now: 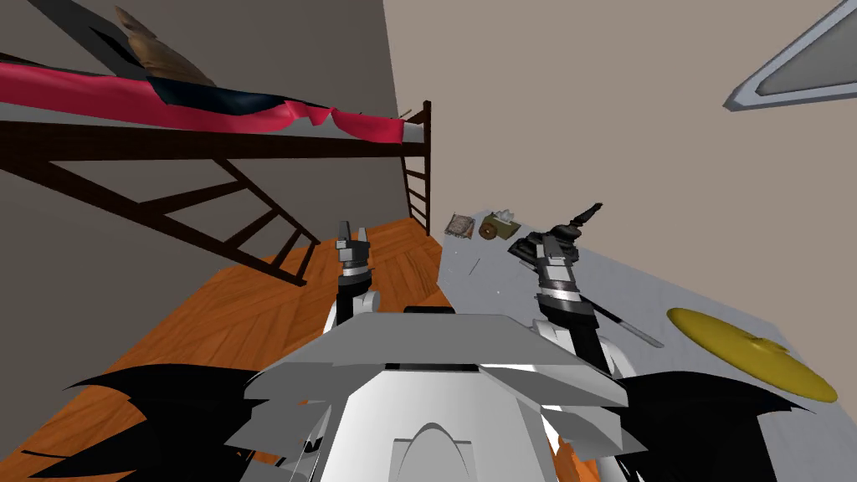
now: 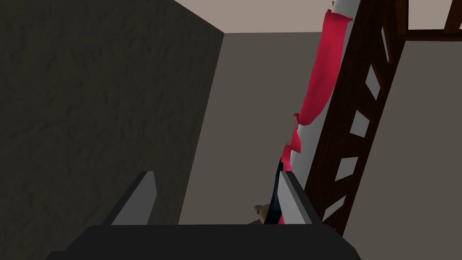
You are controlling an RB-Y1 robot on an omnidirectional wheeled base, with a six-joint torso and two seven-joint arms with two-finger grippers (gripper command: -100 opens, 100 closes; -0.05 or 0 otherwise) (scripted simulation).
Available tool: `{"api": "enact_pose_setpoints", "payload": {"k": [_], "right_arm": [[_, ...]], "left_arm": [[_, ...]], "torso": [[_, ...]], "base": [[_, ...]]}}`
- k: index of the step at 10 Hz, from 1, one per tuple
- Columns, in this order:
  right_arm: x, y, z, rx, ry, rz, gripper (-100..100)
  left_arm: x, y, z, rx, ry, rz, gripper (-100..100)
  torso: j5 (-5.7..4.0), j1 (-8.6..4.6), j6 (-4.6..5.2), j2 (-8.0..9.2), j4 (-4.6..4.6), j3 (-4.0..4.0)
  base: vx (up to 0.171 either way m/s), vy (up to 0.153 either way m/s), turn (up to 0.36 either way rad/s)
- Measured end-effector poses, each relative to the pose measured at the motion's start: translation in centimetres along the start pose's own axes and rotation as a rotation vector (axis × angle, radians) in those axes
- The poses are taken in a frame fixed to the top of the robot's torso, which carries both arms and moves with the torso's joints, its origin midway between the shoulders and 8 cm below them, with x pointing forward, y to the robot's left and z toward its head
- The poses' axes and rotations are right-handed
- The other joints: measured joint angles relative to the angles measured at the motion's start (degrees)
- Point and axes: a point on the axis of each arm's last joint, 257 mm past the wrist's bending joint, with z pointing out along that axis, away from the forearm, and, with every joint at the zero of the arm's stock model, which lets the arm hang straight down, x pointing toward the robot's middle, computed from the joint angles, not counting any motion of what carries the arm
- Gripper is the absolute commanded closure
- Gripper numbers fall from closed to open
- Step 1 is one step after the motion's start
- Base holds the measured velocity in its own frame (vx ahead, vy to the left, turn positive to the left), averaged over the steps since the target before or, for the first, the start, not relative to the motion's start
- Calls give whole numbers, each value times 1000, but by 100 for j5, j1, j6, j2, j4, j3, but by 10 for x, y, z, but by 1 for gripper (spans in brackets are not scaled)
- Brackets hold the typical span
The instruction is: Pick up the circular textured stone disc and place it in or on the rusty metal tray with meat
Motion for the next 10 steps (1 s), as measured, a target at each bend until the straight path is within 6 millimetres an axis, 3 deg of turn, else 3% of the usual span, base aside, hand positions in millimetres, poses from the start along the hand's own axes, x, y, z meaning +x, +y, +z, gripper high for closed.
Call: {"api": "enact_pose_setpoints", "payload": {"k": [6,10], "right_arm": [[-31,-39,-34,71,146,-355,-100],[-51,-54,-53,87,262,-552,-100]], "left_arm": [[0,0,0,0,0,0,0],[0,0,0,0,0,0,0]], "torso": [[0,4,-1,-14,-3,-7],[0,0,1,-6,-1,-4]], "base": [[72,33,141],[77,24,95]]}}
